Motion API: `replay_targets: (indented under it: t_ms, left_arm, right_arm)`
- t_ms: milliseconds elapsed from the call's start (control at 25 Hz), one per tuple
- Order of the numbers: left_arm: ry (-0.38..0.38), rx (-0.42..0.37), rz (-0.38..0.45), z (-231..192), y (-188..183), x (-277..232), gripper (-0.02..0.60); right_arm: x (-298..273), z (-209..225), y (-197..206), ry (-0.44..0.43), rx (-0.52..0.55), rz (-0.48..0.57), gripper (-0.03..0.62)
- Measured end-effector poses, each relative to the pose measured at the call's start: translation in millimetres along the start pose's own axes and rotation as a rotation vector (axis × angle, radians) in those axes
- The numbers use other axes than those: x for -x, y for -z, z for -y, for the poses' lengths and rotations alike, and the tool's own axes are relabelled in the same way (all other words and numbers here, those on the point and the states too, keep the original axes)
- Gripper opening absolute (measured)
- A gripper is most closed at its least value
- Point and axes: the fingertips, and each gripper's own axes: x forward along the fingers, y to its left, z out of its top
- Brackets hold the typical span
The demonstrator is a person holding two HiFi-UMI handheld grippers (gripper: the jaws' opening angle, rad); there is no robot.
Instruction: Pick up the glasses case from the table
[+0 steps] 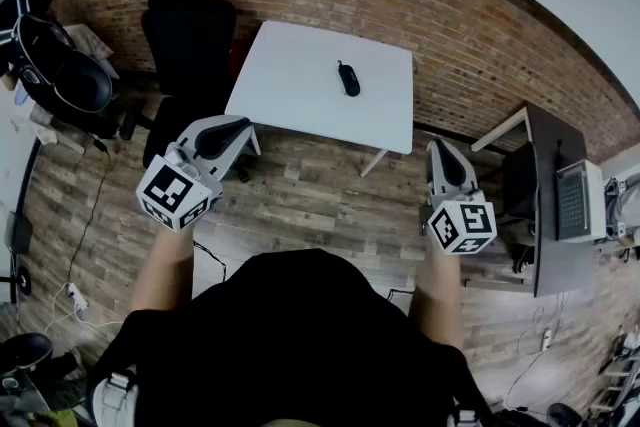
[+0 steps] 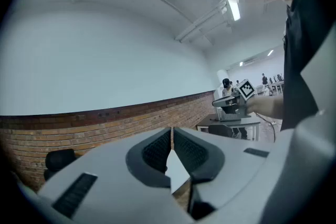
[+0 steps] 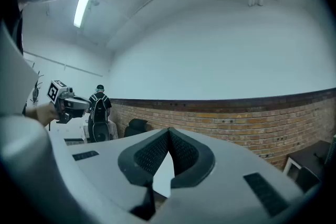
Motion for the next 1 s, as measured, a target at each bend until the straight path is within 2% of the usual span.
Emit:
replay_targets:
  t_ms: [600,1000]
  left_arm:
    - [0.018,0.006,-0.01,-38,16,-15,0.025]
    - [0.058,0.009,-0.022,-38,25,-24,0.025]
  right_arm:
    - [-37,-2,6,0.02,-0.03,-0.014,0.014]
    - [-39,-3,21,0.018,-0.069,-0.036,0.014]
